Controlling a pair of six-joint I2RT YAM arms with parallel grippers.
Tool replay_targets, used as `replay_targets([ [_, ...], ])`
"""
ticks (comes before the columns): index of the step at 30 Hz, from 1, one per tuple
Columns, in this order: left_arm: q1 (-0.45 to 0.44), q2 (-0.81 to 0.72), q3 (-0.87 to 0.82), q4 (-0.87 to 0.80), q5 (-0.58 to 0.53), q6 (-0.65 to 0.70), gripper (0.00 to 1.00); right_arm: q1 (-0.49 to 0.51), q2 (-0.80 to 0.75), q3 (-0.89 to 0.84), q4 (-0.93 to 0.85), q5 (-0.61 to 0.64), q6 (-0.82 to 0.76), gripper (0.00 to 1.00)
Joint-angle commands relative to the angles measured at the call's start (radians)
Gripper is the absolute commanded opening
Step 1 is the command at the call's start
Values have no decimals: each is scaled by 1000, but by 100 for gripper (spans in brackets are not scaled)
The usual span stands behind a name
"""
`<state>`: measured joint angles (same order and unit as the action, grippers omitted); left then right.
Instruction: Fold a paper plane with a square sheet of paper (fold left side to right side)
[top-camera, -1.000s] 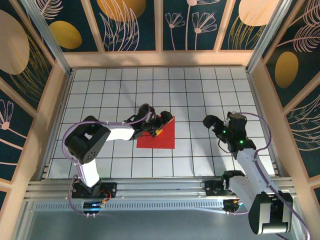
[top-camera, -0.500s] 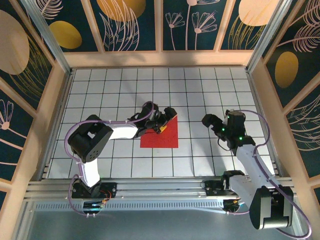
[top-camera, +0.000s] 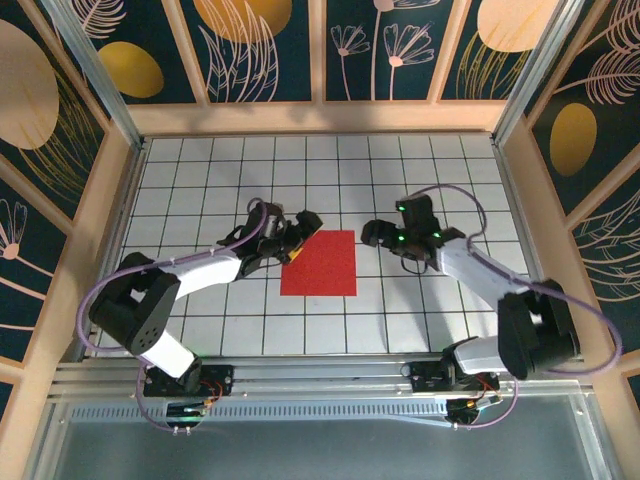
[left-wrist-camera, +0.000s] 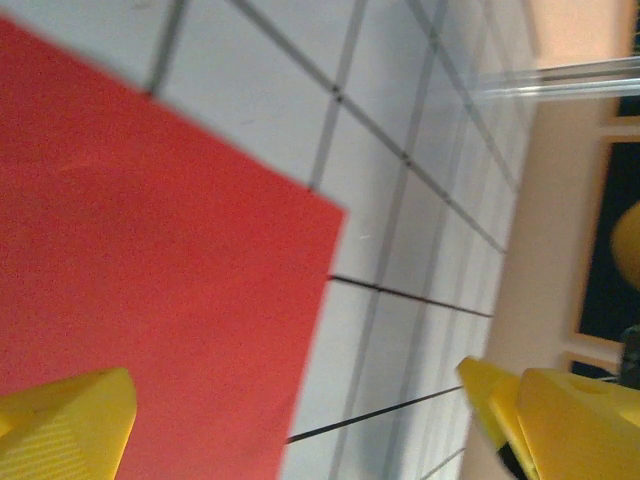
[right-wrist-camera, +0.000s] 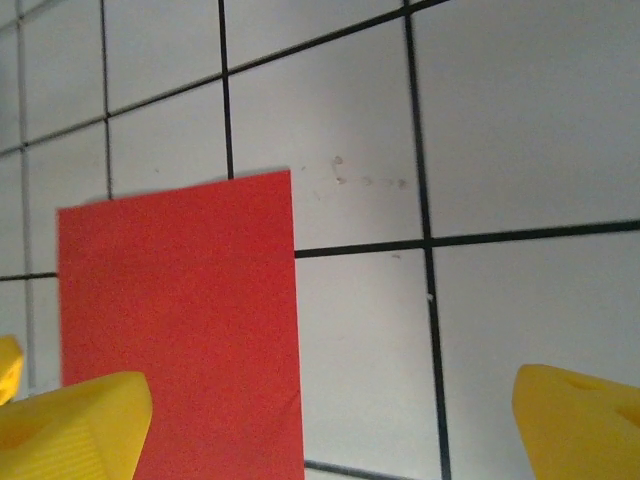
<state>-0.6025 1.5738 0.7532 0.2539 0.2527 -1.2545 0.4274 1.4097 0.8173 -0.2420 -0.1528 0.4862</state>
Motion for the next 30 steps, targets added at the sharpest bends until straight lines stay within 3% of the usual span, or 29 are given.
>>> replay_targets([
  [1,-2,-46,-50,-114,21,67,94,60,119,105,-48,84,-52,95],
  [6,-1,-63,-67,-197,20,135,79,114,291,227,-74,117,-83,99],
  [15,-2,-11,-72,-202,53,158,63,175,475,406,-110,141,-122,99],
  [30,-1,48,-89,-219,33,173,62,221,591,489,-138,160,-138,99],
])
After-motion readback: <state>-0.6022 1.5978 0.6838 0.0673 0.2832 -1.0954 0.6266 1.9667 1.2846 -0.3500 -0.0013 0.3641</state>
